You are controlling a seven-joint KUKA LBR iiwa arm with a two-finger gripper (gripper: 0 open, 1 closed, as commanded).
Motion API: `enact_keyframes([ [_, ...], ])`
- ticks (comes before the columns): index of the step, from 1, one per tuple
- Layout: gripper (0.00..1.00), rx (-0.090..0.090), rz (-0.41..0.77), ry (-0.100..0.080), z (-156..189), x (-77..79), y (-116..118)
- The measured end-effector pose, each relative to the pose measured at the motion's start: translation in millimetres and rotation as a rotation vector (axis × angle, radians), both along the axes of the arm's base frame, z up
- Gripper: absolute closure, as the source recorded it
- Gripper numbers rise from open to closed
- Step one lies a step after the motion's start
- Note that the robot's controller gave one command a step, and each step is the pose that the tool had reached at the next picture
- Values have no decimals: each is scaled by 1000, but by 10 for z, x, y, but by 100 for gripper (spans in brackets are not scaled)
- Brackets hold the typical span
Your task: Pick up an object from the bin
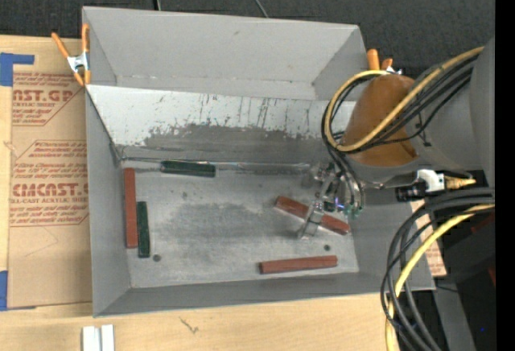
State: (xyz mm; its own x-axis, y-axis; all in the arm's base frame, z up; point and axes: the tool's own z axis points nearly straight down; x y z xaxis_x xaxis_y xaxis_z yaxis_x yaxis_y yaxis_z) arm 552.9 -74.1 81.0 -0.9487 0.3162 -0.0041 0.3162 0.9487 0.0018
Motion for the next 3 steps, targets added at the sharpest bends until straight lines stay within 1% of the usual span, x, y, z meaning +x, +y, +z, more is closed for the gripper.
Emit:
enact_keyframes([
  [1, 100, -1, 109, 4, -108, -150, 178],
  [2, 100, -1, 109, 4, -108, -150, 178],
  [3, 100, 0, 109, 8, -72, -164, 180],
])
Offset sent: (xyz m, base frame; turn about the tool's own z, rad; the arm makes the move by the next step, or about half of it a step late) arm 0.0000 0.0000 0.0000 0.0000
